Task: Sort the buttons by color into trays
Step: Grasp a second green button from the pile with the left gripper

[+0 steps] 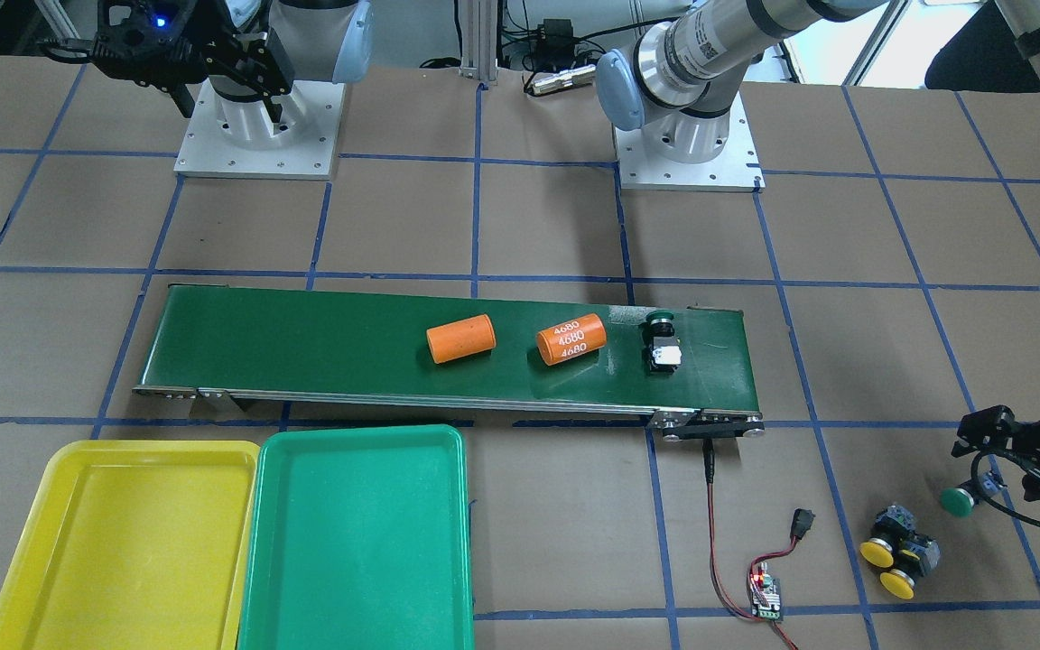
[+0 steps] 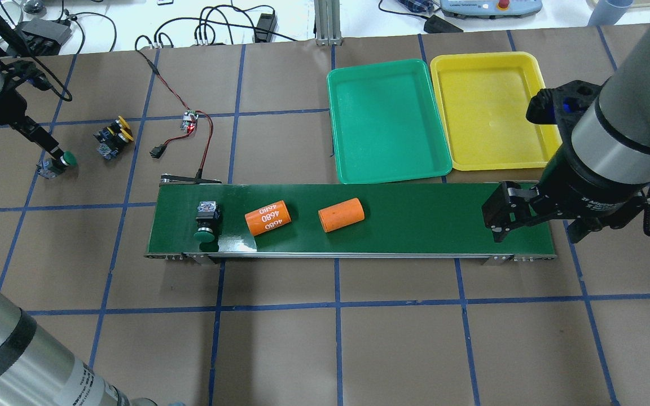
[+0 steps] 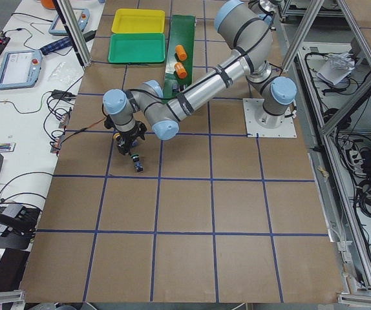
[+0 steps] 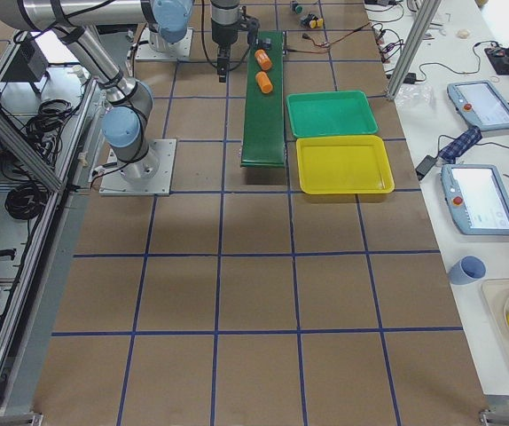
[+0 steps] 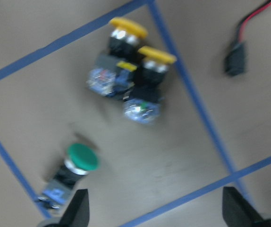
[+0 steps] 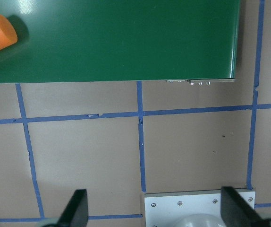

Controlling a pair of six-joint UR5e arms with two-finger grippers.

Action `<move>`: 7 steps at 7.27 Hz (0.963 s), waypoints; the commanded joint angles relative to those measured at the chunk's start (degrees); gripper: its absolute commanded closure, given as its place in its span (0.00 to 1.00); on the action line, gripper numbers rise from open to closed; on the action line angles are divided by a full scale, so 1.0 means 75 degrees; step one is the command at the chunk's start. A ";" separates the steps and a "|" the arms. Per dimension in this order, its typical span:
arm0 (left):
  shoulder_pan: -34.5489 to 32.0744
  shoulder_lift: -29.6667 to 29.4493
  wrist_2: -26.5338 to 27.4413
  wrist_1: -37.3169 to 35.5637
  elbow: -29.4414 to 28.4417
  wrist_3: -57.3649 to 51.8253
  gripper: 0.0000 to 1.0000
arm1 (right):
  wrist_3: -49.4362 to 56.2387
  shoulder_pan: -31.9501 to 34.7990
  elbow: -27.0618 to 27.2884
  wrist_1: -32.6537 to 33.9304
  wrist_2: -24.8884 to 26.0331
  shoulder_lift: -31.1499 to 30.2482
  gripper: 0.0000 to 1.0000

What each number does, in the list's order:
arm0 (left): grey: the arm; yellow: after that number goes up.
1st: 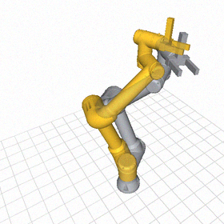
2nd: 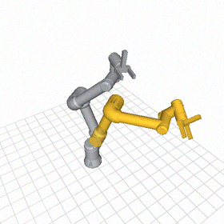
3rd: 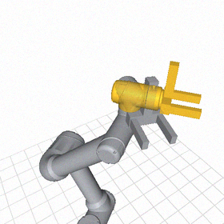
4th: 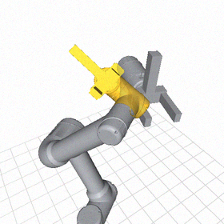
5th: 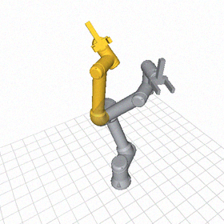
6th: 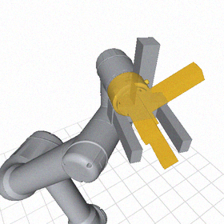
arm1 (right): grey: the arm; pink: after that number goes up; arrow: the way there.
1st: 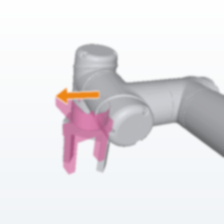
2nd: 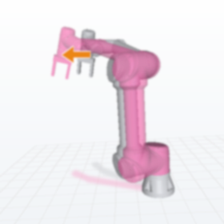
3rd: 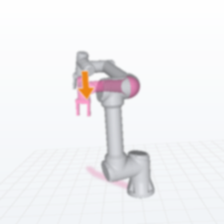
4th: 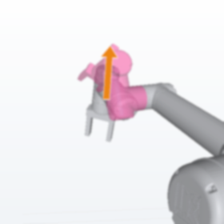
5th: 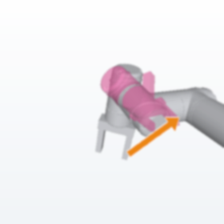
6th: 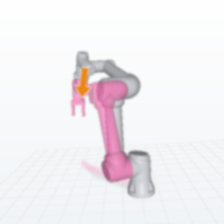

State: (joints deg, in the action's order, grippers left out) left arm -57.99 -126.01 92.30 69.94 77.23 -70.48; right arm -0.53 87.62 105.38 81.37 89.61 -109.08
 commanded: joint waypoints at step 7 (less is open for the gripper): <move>0.0431 -0.0895 -0.0131 -0.0630 -0.0067 -0.1959 0.50 | -0.0034 0.0000 0.0001 -0.0034 -0.0006 -0.0010 0.00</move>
State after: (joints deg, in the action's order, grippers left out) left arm -54.61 -132.61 91.47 65.22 76.69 -85.11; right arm -0.80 87.63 105.38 81.14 89.61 -109.11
